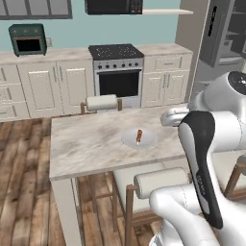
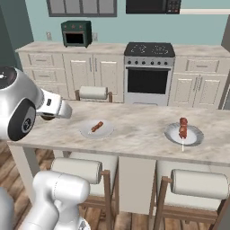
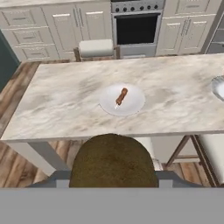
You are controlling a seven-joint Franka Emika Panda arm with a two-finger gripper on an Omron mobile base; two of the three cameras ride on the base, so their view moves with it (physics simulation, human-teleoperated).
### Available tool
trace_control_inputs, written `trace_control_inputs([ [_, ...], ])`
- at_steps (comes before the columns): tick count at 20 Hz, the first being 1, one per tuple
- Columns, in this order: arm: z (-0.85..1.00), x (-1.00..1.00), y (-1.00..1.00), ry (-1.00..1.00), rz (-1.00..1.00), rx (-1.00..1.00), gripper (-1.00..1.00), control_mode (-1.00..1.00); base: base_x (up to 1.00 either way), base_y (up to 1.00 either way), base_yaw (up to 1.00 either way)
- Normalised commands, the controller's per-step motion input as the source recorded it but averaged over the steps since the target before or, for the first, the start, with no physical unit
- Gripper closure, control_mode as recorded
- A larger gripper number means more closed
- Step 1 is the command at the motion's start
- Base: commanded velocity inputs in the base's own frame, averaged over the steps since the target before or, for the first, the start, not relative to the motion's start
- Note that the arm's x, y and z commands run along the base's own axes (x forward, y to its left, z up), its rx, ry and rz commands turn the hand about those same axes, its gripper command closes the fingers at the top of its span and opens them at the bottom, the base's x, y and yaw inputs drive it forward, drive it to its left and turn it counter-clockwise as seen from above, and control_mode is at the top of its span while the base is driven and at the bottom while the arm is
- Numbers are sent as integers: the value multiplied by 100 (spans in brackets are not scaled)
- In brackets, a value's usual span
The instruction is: Pick up the kiwi and orange from the fridge and place one fruit on each plate on the dining counter.
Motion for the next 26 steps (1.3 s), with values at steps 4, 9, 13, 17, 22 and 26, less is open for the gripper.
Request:
trace_control_inputs([
  [4,-28,100,11,14,0,0,100,-100,0,0,0],
  [9,-50,95,5,19,0,0,100,-100,0,0,0],
  [13,-63,58,-11,12,0,0,100,-100,0,0,0],
  [17,-63,54,-20,9,0,0,100,-100,0,0,0],
  [22,-61,58,-27,6,0,0,100,-100,0,0,0],
  [26,-43,63,-22,3,0,0,100,-100,0,0,0],
])
